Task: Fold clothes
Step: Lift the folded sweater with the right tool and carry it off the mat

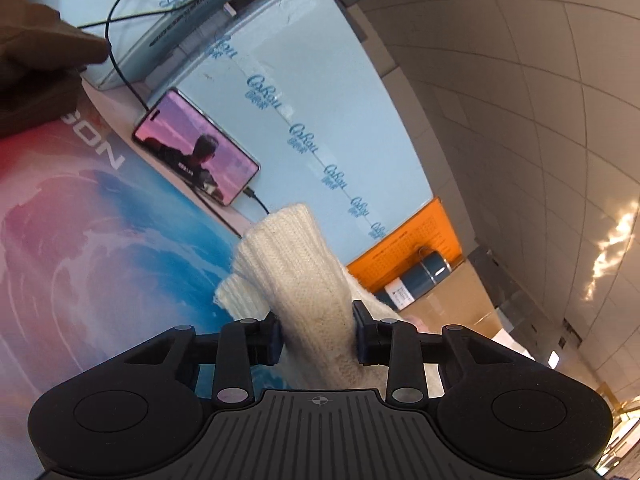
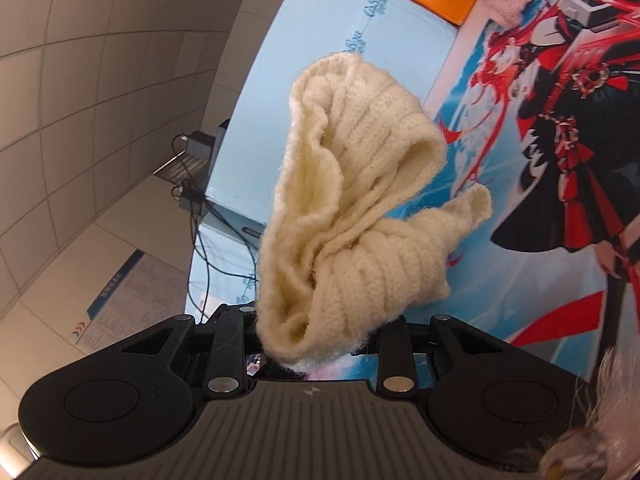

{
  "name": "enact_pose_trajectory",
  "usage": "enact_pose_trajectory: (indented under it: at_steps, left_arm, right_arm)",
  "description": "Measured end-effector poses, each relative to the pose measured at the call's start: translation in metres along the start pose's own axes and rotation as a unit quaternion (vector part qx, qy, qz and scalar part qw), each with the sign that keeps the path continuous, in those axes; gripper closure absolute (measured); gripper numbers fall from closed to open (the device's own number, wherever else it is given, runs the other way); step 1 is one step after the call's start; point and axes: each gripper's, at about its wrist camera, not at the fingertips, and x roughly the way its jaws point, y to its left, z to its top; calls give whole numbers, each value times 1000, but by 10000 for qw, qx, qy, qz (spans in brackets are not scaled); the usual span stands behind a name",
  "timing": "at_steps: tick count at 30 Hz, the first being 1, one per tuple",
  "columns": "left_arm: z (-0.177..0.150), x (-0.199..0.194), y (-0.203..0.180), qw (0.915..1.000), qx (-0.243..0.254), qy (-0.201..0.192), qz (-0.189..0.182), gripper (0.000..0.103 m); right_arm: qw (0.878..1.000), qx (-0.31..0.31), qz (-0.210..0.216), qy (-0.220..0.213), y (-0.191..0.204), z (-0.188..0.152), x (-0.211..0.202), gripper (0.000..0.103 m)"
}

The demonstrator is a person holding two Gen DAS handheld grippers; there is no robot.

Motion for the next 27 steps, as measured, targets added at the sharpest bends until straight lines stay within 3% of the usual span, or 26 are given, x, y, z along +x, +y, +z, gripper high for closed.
enact_pose_trajectory:
  at_steps: [6,10,14,21,27]
  left_arm:
    - [33,-68,20,9922,4,-1211,301,71]
    - [59,-106,34,9762,82,-2032,759,71]
    - [87,-131,49,9594,134,-2577,1137,71]
    - [131,-141,81,9391,121,-2973,1721,71]
    - [156,-110,111,9308,-61,-2875,2258,71]
  right_arm:
    - [9918,-795,541,848,42,-9,67,77]
    - [9760,-1405,938,1376,74,-17,130,77]
    - [9624,-1681,1269,1717,99,-32,191,77]
    - [9504,-1812,1592,1962,109,-52,271,77]
    - [9557,-2174,1048,1682,106,-65,319,75]
